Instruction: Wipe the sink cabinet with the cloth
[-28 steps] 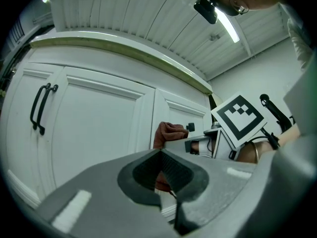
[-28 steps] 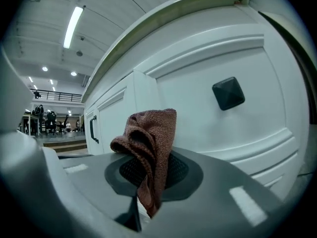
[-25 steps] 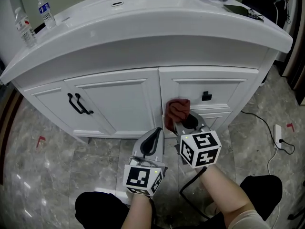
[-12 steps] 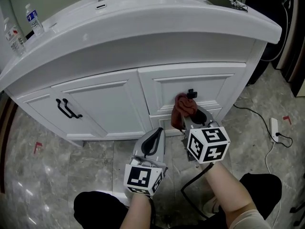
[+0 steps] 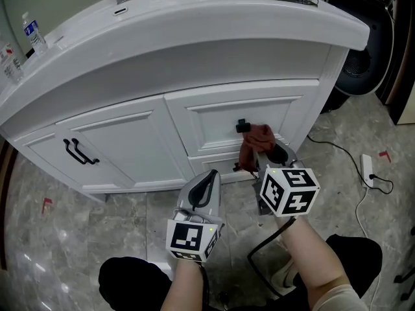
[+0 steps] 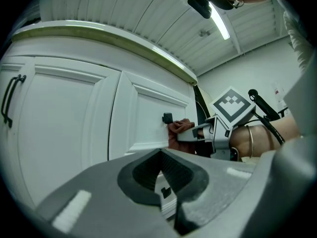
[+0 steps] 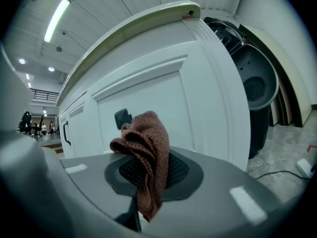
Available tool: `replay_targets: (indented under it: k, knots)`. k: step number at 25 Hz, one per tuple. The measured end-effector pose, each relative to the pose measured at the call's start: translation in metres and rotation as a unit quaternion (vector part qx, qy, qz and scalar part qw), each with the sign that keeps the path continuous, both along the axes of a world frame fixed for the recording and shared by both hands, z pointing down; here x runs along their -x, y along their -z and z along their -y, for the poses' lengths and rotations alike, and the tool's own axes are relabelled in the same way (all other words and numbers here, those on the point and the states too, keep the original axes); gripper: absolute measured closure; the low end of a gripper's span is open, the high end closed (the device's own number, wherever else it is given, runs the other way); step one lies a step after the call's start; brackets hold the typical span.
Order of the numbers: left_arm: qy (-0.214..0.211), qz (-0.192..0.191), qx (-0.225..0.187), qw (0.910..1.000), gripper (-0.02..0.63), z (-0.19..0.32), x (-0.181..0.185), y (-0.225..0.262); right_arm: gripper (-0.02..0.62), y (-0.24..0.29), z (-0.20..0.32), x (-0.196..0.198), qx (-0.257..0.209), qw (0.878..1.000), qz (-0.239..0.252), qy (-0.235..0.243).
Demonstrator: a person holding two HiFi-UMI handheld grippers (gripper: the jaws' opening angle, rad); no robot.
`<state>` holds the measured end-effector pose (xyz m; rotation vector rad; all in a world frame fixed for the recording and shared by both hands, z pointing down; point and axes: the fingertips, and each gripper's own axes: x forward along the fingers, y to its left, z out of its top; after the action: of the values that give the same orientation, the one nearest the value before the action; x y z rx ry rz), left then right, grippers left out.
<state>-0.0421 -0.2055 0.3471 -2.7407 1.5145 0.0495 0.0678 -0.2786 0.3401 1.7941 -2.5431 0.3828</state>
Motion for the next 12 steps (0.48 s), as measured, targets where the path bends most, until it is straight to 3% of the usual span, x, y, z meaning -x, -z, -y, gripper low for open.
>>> replay_targets:
  k: [7,12]
  knots:
    - [-0.014,0.000,0.007,0.9999,0.606,-0.001,-0.020,-0.007,0.512,0.001,0.001,-0.051,-0.004,0.999,-0.008,-0.049]
    - [-0.020,0.000,0.009,0.9998,0.606,-0.003,-0.031,-0.009,0.509,0.000,-0.001,-0.066,-0.007,0.998,-0.026,-0.054]
